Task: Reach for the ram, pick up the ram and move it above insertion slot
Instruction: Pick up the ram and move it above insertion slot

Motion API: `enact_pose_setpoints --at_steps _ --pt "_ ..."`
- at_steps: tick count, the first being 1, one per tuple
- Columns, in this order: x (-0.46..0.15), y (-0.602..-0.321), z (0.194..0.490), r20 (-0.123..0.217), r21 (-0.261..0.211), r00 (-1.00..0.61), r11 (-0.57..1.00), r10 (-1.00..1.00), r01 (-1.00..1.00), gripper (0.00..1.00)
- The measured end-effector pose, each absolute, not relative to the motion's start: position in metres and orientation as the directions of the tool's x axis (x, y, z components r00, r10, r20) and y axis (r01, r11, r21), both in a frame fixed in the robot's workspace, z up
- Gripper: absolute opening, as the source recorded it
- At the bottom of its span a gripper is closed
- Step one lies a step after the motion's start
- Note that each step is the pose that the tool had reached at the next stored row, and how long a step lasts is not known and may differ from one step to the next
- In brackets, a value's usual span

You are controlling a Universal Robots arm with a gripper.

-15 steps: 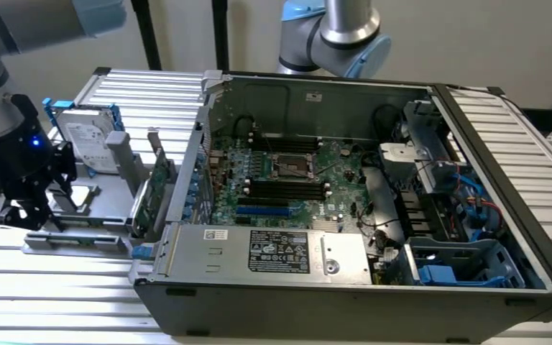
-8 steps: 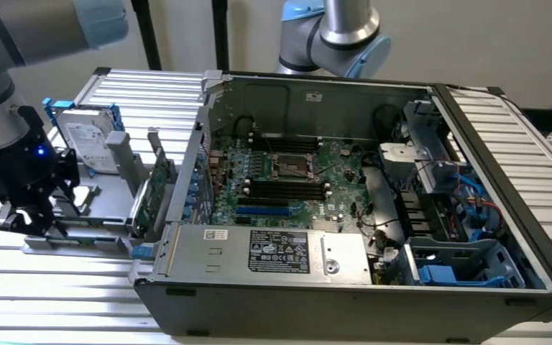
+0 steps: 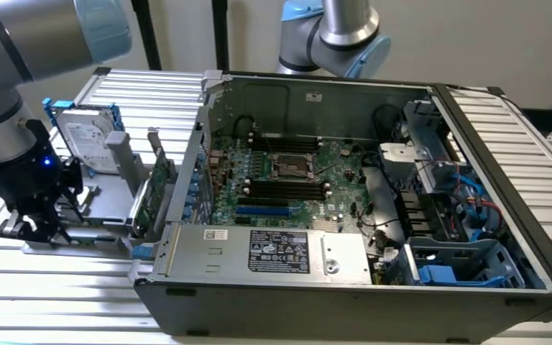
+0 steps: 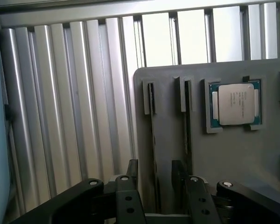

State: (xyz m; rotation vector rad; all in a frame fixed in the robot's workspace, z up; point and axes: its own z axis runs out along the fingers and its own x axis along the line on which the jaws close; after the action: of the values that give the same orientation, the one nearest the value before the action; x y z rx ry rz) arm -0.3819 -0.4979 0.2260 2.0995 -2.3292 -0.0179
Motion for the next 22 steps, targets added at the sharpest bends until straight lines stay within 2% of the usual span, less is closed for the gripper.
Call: enact_pose_setpoints --at_steps 12,22 --pt "-0.382 -0.498 0.204 -0.003 0.012 -0.093 0.093 -0.996 -0.996 0.42" --pt "-0.382 -0.497 0.199 -0.004 0.019 -0.061 0.061 -0.998 -0.998 0.42"
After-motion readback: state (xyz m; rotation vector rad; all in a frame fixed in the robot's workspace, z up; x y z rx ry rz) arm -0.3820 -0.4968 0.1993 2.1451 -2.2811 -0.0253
